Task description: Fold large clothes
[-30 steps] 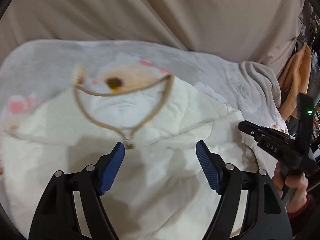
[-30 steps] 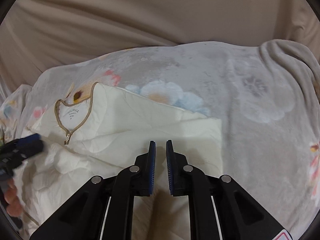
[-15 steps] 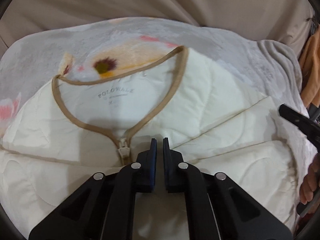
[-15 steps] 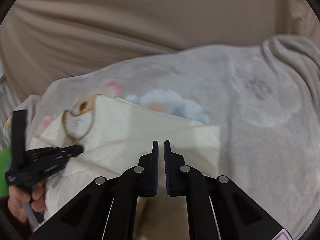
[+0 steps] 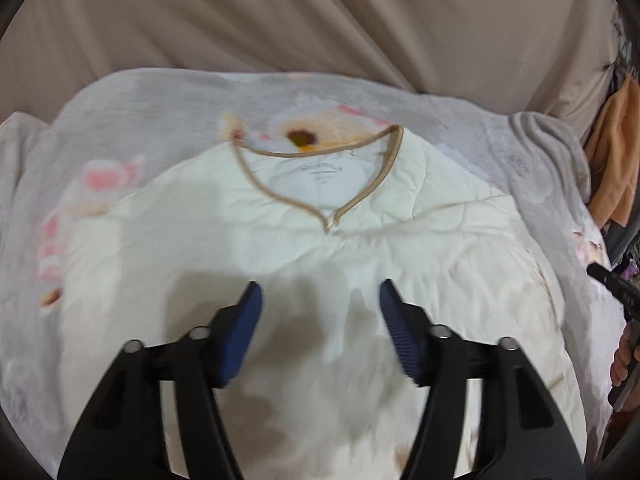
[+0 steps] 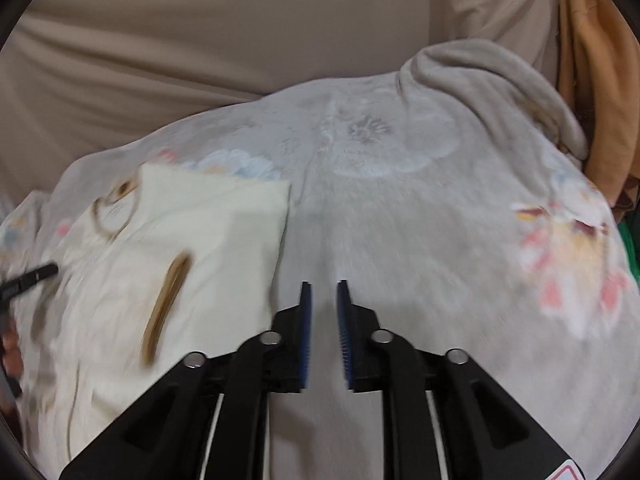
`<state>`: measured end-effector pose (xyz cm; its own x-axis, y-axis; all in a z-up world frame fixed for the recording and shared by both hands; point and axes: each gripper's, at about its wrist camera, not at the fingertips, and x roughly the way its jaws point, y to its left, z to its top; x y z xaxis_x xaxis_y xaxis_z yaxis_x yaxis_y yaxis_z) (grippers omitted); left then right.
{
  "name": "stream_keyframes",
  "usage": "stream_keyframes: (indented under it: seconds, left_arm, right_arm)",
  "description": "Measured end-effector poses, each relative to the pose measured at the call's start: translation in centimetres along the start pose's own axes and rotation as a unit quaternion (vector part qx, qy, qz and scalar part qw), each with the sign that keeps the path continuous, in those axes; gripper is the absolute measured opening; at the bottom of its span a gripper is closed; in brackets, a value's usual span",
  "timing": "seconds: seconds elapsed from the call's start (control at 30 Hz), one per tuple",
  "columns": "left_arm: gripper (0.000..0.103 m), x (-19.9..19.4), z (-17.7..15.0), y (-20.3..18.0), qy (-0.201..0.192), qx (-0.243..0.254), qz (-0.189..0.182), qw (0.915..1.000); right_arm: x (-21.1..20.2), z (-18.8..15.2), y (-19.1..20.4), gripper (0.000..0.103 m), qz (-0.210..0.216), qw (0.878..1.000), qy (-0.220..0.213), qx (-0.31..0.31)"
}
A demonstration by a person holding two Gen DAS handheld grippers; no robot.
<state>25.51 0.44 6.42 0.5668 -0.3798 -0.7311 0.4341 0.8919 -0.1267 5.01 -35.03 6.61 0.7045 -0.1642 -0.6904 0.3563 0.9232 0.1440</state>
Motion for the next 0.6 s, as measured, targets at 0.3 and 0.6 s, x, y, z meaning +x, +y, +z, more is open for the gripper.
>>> stream_keyframes:
  seconds: [0.3, 0.6]
  left_arm:
    - [0.081, -11.4, -12.3, 6.2, 0.014, -0.045, 0.047, 0.9978]
    - [0.084, -15.5, -25.4, 9.7, 0.075, -0.125, 0.02, 0.9891]
  right_arm:
    - [-12.0, -15.6, 0.2, 0.056, 0.053, 0.998, 0.014, -0.032]
    - [-13.7, -23.5, 1.4, 0.065, 0.112, 0.992, 0.052, 0.003]
